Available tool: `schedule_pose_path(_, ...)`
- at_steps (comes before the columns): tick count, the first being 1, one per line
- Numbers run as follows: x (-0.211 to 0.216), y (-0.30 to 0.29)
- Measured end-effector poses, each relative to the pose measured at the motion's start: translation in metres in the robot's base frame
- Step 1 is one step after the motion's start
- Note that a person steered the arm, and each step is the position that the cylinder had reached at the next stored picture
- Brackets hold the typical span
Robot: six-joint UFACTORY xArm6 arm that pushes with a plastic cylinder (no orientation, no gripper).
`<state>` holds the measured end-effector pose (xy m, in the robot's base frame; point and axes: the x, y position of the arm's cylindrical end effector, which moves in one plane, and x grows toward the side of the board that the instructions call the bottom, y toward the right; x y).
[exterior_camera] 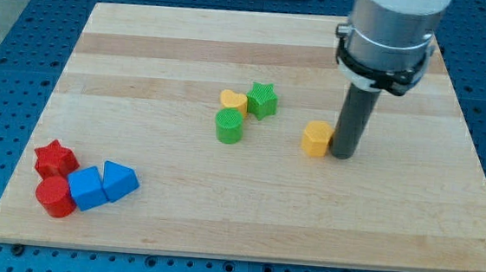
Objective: Slide the hexagon to the right of the green circle
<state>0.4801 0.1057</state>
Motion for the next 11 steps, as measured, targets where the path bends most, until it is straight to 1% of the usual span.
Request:
schedule_pose_path(2, 0.0, -0.037)
schedule_pose_path(3, 0.0, -0.044)
schedule_pose_path(4, 0.003, 0.002)
schedule_pose_path(5, 0.003, 0.002)
schedule_pose_path(7, 0.002, -0.018)
schedule_pose_path(9, -0.026, -0.03)
schedule_pose_path(10, -0.024, -0.04)
schedule_pose_path(11, -0.01, -0.052)
